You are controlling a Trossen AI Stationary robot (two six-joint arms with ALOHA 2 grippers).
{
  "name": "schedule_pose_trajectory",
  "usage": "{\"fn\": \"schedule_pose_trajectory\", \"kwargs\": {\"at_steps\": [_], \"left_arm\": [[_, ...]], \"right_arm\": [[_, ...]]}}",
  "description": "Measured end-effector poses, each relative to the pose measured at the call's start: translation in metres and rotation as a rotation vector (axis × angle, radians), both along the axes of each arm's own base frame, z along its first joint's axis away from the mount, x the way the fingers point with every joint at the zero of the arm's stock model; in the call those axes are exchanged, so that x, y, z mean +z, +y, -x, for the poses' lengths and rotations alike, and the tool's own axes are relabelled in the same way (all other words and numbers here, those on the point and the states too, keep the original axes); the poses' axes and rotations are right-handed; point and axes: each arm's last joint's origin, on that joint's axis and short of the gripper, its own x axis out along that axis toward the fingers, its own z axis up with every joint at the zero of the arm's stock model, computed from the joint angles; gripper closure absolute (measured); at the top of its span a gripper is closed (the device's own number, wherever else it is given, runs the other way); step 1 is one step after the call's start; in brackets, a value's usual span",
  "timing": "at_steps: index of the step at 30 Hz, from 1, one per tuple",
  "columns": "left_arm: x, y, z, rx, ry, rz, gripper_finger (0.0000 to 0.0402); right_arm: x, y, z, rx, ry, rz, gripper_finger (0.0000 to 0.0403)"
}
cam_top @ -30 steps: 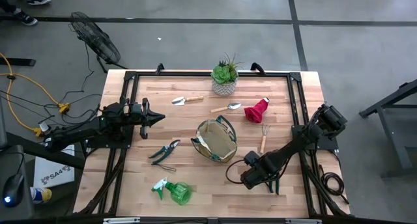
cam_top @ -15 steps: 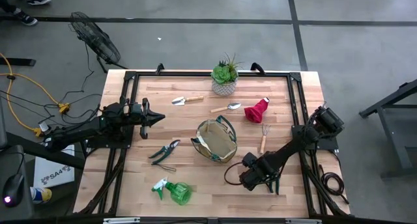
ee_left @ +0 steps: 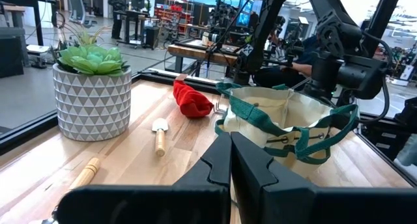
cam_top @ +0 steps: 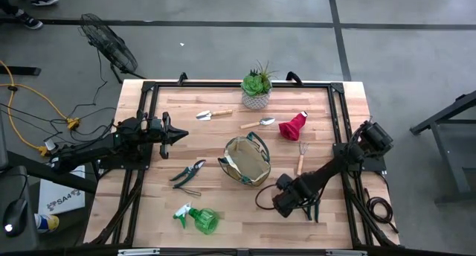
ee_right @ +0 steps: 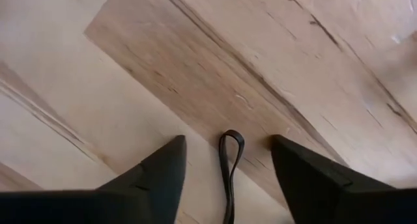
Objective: Pick & Place Garden tools in Gardening bag
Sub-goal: Put the right green shear scissors into the brown gardening bag
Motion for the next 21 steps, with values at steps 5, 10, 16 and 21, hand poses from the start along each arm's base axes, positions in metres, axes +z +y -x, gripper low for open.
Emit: {"fn": "schedule_pose_trajectory", "kwargs": {"at_steps": [5,10,16,21], "left_arm": [[0.0,0.0,0.0,0.0,0.0,0.0,0.0402],[-0.0001,0.0,0.0,0.0,0.001,0.0,0.0402],[0.0,0.0,0.0,0.0,0.0,0.0,0.0402],[-0.0001,0.0,0.0,0.0,0.001,0.0,0.0402]], "right_arm": [[-0.0007,-0.0002,0.0008,-0.016,0.014,-0.008,0.0238],[-0.001,0.0,0.0017,-0.016,0.031,-0.022,0.0266],[-0.0014,-0.0018,0.0011,-0.03,0.046,-0.034,0.0302],[-0.0015,-0.0037,0.0002,-0.044,0.057,-0.047,0.0339]]}}
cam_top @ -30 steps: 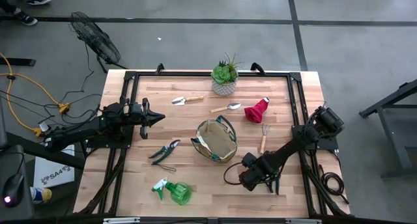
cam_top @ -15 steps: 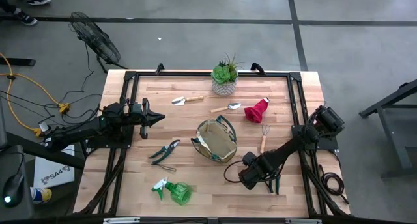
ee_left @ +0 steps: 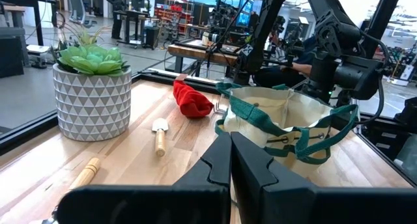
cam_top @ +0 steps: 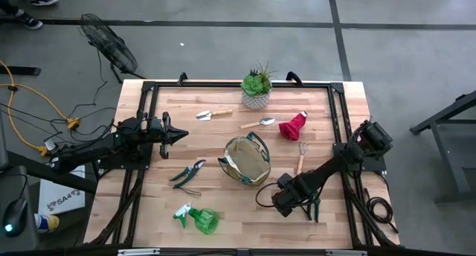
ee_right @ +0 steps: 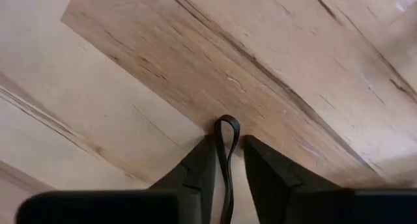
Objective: Pick & Place Garden tools in Gardening bag
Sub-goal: Put the right green shear scissors into the brown gardening bag
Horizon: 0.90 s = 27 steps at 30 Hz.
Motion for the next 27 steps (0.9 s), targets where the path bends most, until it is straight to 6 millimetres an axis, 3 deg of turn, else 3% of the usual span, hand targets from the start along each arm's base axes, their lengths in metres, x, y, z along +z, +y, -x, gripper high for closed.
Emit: {"fn": "schedule_pose_trajectory", "kwargs": {"at_steps": [6,15,27], "left_arm": [[0.0,0.0,0.0,0.0,0.0,0.0,0.0402],[0.0,0.0,0.0,0.0,0.0,0.0,0.0402],[0.0,0.0,0.0,0.0,0.0,0.0,0.0402]], "right_arm": [[0.0,-0.001,-0.002,-0.014,0.002,-0.014,0.0391],[0.011,0.002,-0.009,-0.038,-0.019,0.04,0.0399],[0.068,0.011,-0.032,-0.038,-0.109,0.143,0.04]]}}
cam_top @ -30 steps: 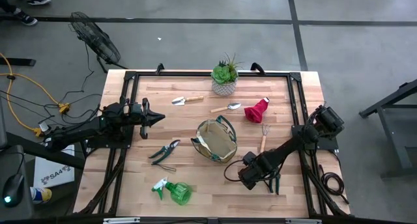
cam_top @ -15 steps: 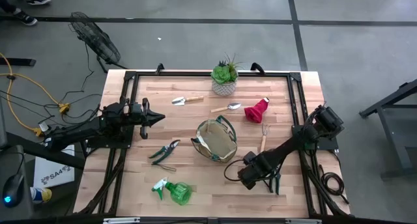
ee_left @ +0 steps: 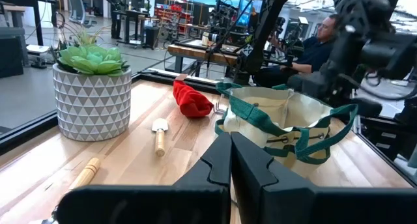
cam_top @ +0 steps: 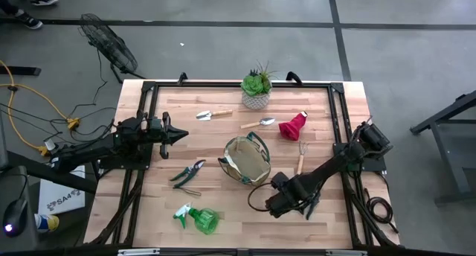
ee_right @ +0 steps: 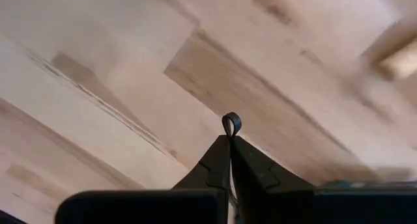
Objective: Pick & Place Garden tools in Gardening bag
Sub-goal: Put the right green shear scissors into the brown gardening bag
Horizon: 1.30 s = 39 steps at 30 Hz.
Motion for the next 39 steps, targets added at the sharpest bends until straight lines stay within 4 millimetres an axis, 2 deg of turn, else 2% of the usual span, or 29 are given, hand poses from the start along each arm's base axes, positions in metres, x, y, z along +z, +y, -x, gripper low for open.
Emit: {"fn": "schedule_pose_trajectory", "kwargs": {"at_steps": [14,22,33,39], "left_arm": [[0.0,0.0,0.0,0.0,0.0,0.0,0.0402],[0.0,0.0,0.0,0.0,0.0,0.0,0.0402],[0.0,0.0,0.0,0.0,0.0,0.0,0.0402],[0.0,0.0,0.0,0.0,0.0,0.0,0.0402]], "right_arm": [[0.09,-0.002,-0.009,-0.007,-0.121,0.185,0.04],[0.134,-0.008,-0.007,0.06,-0.214,0.288,0.04],[0.173,-0.012,-0.002,0.206,-0.334,0.364,0.04],[0.183,-0.015,0.005,0.258,-0.364,0.382,0.04]]}}
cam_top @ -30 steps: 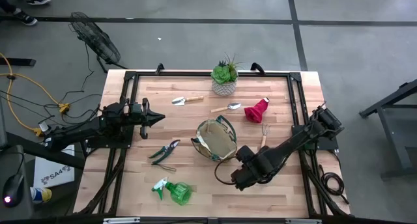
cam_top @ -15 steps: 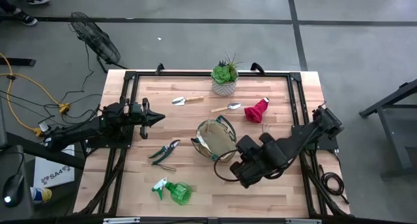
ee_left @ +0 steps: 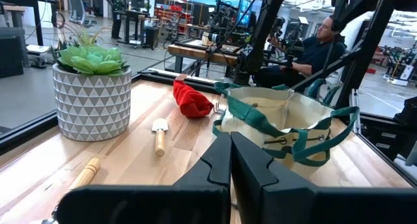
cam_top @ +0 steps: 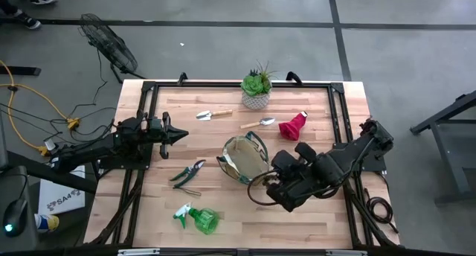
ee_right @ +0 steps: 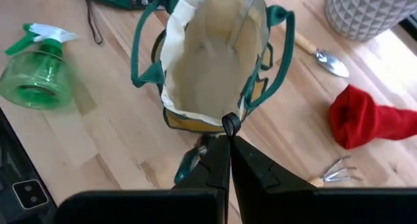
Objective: Pick & Place Garden tools in Gardening bag
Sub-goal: Put the right green shear scissors into the brown gardening bag
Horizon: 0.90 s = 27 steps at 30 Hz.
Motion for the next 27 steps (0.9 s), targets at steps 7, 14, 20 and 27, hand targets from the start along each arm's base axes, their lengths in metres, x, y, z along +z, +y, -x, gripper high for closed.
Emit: {"fn": "schedule_pose_trajectory", "kwargs": {"at_steps": [7,14,20,27], "left_arm": [[0.0,0.0,0.0,0.0,0.0,0.0,0.0402],[0.0,0.0,0.0,0.0,0.0,0.0,0.0402],[0.0,0.0,0.0,0.0,-0.001,0.0,0.0402],[0.0,0.0,0.0,0.0,-0.001,0.0,0.0402]], "right_arm": [[0.013,0.001,0.01,0.056,-0.065,0.0,0.04],[0.028,0.005,0.018,0.111,-0.167,-0.018,0.04],[0.042,0.008,0.02,0.184,-0.268,-0.035,0.04],[0.053,0.006,0.022,0.219,-0.343,-0.026,0.04]]}}
